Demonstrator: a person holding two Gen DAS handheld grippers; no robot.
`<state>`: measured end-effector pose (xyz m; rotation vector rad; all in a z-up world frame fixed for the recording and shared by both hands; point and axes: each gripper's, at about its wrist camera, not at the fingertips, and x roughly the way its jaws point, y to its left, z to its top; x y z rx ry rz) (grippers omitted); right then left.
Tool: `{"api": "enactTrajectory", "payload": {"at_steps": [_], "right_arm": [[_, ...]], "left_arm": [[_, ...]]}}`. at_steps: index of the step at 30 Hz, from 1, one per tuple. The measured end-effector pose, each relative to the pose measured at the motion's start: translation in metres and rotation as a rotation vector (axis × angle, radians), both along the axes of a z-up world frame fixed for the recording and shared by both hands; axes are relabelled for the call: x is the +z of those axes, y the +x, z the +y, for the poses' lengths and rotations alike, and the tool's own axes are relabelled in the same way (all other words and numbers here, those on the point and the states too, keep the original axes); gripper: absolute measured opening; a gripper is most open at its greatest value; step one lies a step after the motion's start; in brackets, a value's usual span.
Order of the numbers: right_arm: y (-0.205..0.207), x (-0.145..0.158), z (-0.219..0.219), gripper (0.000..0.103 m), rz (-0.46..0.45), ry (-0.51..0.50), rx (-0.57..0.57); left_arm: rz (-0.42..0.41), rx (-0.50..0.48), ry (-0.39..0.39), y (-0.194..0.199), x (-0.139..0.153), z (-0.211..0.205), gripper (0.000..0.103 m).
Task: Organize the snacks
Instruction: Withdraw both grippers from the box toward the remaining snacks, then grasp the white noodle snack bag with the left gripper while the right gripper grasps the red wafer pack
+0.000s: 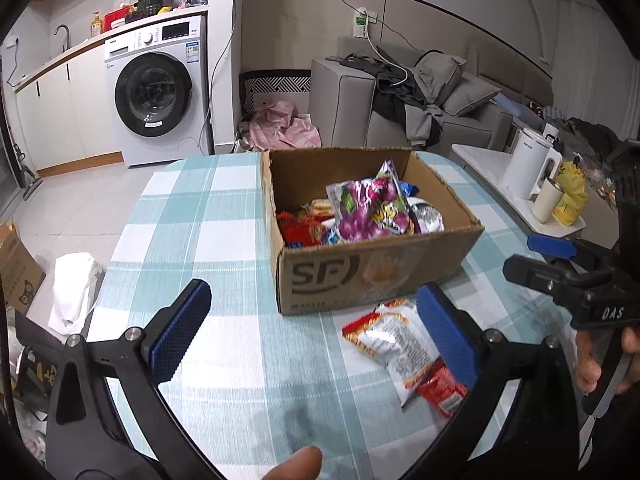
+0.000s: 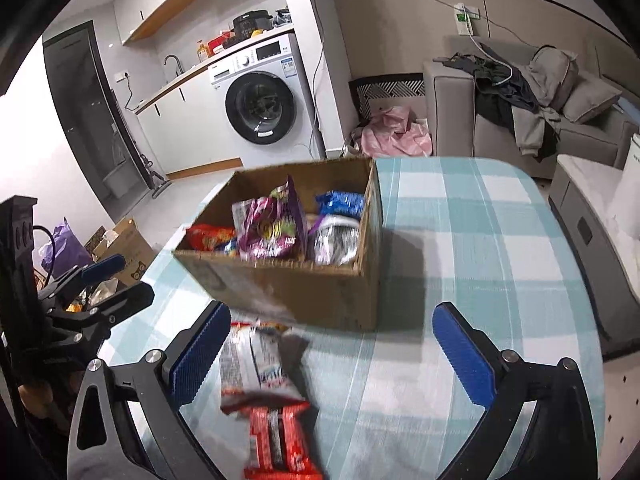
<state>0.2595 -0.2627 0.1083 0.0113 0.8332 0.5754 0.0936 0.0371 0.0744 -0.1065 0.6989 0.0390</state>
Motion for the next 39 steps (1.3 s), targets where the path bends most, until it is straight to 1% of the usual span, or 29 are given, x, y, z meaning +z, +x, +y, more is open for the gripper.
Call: {"api": "enactTrajectory", "payload": {"at_steps": [4,9,17,24,34,39], "right_arm": [[-0.014,-0.012,-0.001,0.103,0.019,-0.010,0.016],[-0.025,-0.026,-0.002,0.103,0.032,-0.036,0.029],[-0.036,-0.054,0.000,0.103,0.086,-0.061,0.046],[-0.045,-0.070,0.011,0.103,0.122,-0.091,0.077],[-0.060,-0.087,0.023,0.103,0.138,-0.153,0.133],[-0.061,-0.097,0.027,0.103,0.146,-0.201,0.139]], "left_arm": [[0.008,-0.011,0.022,-0.007,-0.007,-0.007,0.102],[0.011,-0.017,0.027,-0.015,-0.018,-0.015,0.102],[0.043,-0.038,0.009,-0.016,-0.039,-0.022,0.102],[0.075,-0.041,0.002,-0.015,-0.054,-0.023,0.102],[0.089,-0.030,0.009,-0.015,-0.059,-0.021,0.102],[0.092,-0.029,0.007,-0.014,-0.060,-0.020,0.102]]}}
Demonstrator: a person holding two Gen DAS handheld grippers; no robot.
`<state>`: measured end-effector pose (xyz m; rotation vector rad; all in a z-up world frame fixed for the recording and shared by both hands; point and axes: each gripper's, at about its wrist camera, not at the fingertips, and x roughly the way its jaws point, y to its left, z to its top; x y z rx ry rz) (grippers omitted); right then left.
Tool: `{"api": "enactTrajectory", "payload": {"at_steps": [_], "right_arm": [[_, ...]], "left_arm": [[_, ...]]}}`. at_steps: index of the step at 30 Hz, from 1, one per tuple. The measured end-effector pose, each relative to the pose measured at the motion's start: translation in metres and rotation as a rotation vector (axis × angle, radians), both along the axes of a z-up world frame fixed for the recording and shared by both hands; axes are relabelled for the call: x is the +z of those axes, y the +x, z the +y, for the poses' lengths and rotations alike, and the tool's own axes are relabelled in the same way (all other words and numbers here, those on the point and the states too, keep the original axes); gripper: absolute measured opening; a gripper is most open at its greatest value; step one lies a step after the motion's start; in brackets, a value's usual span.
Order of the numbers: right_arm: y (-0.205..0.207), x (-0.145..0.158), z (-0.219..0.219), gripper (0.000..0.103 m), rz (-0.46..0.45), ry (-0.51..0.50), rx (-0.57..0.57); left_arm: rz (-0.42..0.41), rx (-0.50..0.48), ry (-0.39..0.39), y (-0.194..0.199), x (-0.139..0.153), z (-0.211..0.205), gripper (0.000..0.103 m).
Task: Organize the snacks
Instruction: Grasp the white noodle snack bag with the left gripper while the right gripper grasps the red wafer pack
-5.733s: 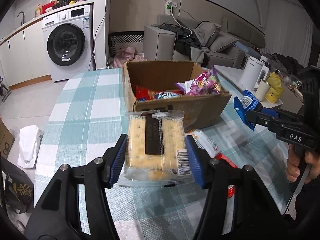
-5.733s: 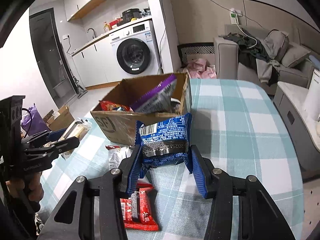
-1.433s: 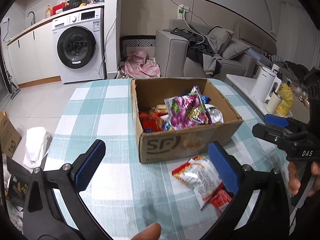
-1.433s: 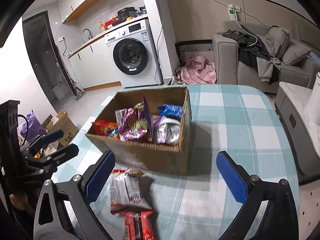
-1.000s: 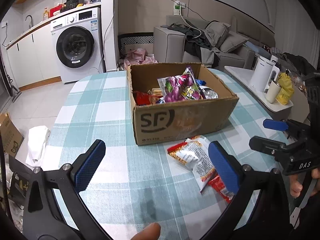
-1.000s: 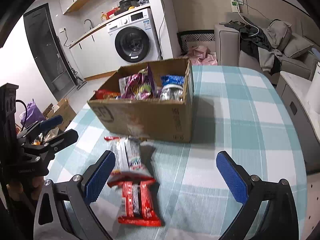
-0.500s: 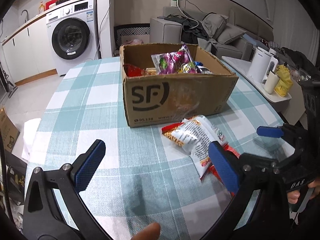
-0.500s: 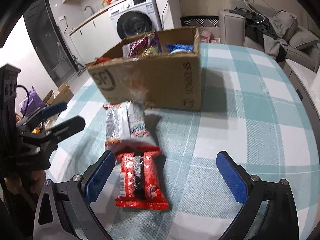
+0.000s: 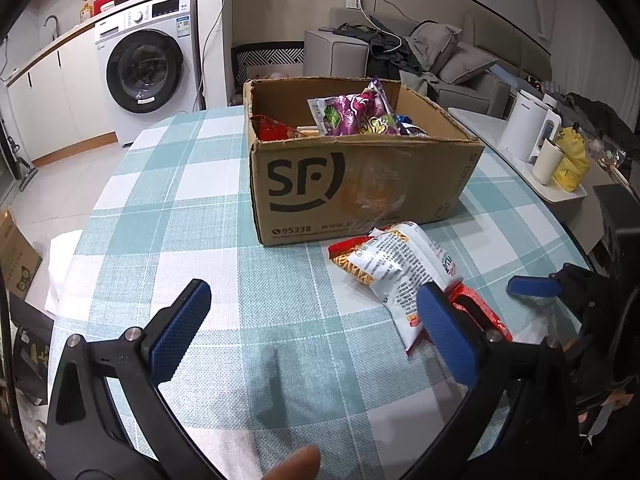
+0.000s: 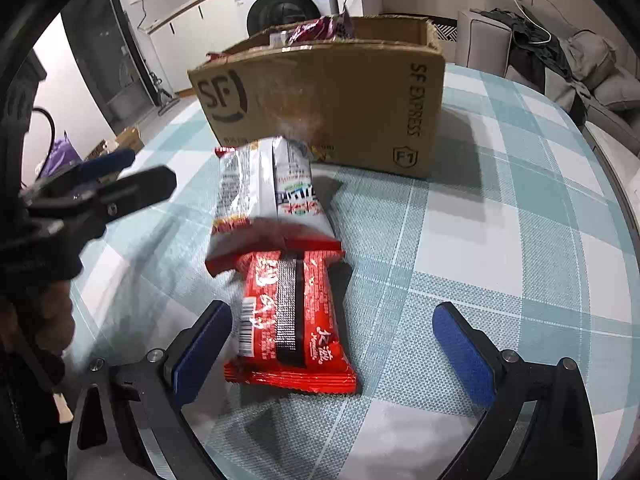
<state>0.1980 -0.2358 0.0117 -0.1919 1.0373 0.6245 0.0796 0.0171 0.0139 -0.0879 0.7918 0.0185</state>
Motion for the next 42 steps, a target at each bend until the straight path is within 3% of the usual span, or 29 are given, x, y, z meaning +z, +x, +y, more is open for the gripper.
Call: {"api": "enactTrajectory", "payload": {"at_steps": [20,32,37,42], "right_arm": [[0.035,-0.008,-0.057,0.102,-0.001,-0.017,-0.197],[0.050,-0.012,-0.044,0.102,-0.028,-0.050,-0.124],[0.051,-0.011,-0.041,0.102,-0.040,-0.031,-0.122],[0.051,-0.012,-0.034,0.097,-0.055,-0.037,-0.116]], "left_arm": [[0.066,-0.060,-0.028,0.030,-0.012,-0.020,0.102],[0.139,-0.055,-0.039,0.069,-0.032,-0.050,0.102],[0.165,-0.036,-0.089,0.086,-0.042,-0.052,0.102],[0.172,-0.044,-0.068,0.092,-0.048,-0.054,0.102]]}}
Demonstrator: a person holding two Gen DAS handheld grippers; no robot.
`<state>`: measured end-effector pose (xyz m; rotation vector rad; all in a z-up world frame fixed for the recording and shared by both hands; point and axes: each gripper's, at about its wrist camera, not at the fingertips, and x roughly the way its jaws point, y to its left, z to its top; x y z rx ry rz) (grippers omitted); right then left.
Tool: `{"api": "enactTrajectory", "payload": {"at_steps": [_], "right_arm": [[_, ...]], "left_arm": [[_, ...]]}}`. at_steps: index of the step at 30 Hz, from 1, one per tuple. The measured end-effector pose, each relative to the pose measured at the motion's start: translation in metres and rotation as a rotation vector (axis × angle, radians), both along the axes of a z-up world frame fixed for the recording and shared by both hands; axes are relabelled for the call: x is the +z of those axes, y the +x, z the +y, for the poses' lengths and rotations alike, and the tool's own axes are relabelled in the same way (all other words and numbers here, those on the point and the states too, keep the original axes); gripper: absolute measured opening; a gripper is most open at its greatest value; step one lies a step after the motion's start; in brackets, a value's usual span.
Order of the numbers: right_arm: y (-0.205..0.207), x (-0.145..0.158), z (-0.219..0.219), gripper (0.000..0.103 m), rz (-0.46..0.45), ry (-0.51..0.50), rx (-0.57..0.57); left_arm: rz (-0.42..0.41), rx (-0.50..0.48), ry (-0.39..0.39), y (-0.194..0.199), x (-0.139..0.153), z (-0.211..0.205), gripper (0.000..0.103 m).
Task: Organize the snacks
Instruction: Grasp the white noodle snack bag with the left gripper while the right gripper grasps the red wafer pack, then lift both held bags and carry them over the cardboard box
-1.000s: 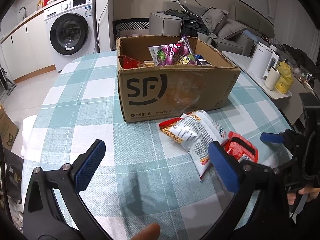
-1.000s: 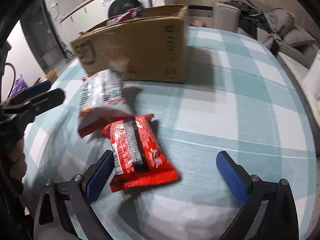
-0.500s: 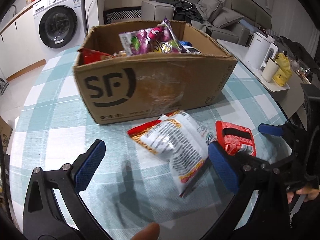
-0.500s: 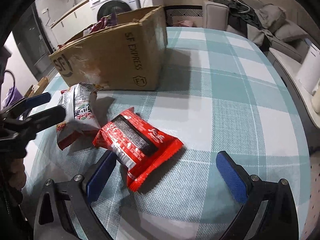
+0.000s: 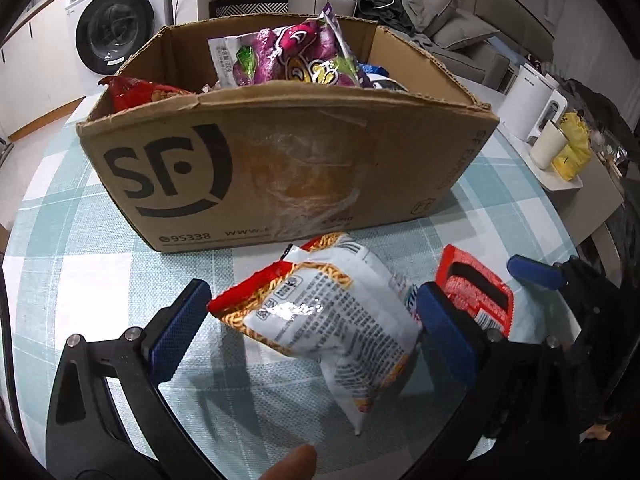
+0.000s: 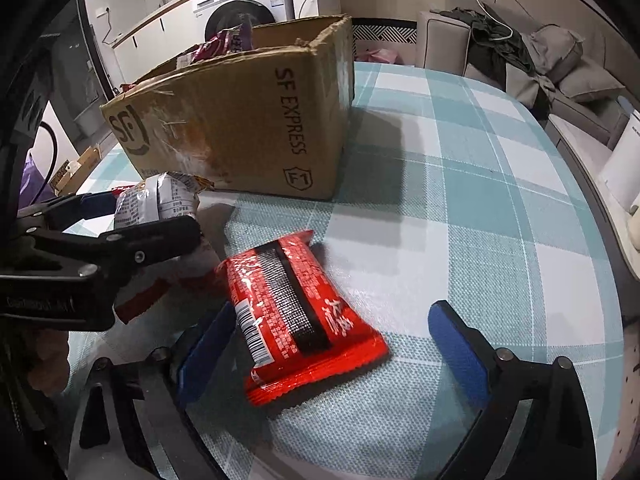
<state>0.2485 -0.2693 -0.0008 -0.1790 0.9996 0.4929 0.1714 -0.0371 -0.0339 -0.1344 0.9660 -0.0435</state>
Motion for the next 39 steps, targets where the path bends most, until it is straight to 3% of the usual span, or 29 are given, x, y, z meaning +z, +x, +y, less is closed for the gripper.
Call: {"api": "enactTrajectory", "payload": {"at_steps": [6,16,20,25,31,39], "right_arm": [[0.001,0.003,-0.001,0.082,-0.005,0.014,0.001],[-0.002,0.006,0.000,0.063,-0.006,0.041,0.013],[-0.003,0.008,0.000,0.054,-0.001,0.057,0.020],[-0.007,0.009,0.002,0.048,-0.004,0.061,0.029],[-0.012,0.009,0.003,0.046,-0.005,0.076,0.042],[-0.014,0.011,0.003,0.045,-0.015,0.090,0.040]], "left_arm": [[0.003,-0.004,0.014,0.000,-0.001,0.006,0.102],[0.027,-0.018,-0.053,0.006,-0.015,0.011,0.101],[0.027,-0.031,-0.100,0.012,-0.018,0.010,0.089],[0.016,-0.058,-0.149,0.009,-0.020,0.004,0.061],[-0.015,-0.087,-0.164,0.002,-0.025,0.001,0.050],[-0.059,-0.112,-0.174,-0.014,-0.014,0.005,0.048]]}}
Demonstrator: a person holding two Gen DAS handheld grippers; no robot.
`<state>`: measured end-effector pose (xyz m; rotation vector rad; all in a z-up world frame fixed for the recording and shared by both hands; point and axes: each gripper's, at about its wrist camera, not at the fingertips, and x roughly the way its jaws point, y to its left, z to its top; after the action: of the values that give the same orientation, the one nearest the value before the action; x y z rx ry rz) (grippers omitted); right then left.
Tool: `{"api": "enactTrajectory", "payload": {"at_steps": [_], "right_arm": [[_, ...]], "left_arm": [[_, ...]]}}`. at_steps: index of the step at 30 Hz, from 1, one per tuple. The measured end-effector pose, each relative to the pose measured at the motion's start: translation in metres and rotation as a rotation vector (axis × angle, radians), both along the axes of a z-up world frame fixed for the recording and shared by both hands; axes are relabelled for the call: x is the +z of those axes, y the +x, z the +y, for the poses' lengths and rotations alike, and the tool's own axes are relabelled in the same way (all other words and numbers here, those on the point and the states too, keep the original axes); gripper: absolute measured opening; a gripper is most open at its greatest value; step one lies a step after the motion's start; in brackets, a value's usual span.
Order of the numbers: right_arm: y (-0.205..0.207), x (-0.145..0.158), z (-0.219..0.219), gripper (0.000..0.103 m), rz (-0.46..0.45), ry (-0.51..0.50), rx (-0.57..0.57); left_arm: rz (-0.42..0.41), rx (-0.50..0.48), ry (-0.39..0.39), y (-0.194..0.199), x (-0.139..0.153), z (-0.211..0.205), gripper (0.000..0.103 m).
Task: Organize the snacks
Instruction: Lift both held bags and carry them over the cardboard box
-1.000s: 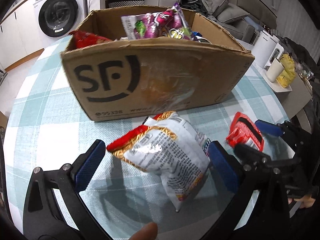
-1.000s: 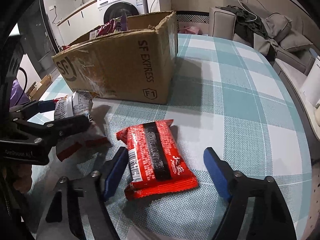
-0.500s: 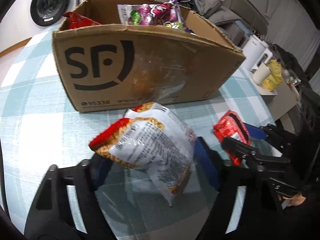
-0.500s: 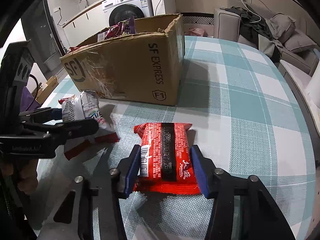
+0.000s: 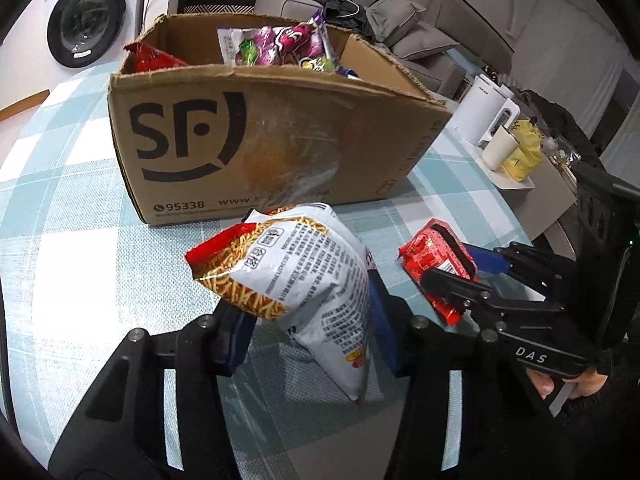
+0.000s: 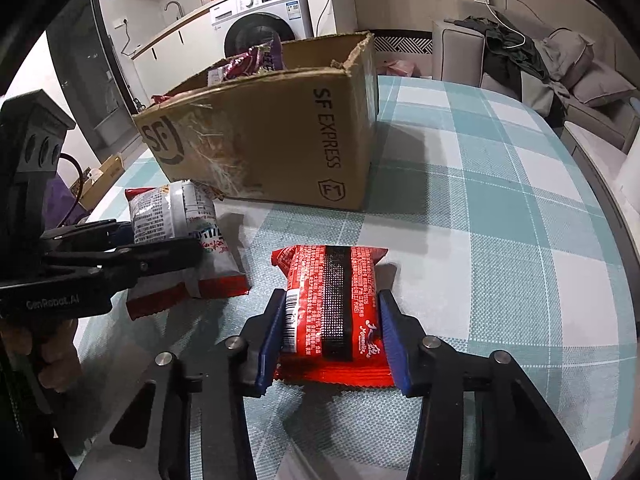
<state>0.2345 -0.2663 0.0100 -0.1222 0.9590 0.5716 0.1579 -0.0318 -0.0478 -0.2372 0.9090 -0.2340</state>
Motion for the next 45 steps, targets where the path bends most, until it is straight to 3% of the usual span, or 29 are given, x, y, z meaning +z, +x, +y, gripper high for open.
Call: {"api": "enactTrajectory", "payload": {"at_steps": [11,23,35,45], "right_arm": [[-0.012,0.027,-0.004,0.045,-0.062,0.063,-0.016],[-0.023,0.078,-0.003,0.045,-0.154,0.129,-0.015],[-0.015,0.128,0.007,0.045,-0.211,0.164,-0.014],[0.000,0.161,0.025,0.045,-0.242,0.190,0.013]], "left_arm": [[-0.080,0.008,0.002,-0.034,0.035,0.016,0.047],[-0.199,0.049,0.023,-0.073,0.105,0.043,0.047],[-0.288,0.081,0.049,-0.085,0.164,0.061,0.048],[-0.318,0.088,0.070,-0.075,0.193,0.064,0.048]]}}
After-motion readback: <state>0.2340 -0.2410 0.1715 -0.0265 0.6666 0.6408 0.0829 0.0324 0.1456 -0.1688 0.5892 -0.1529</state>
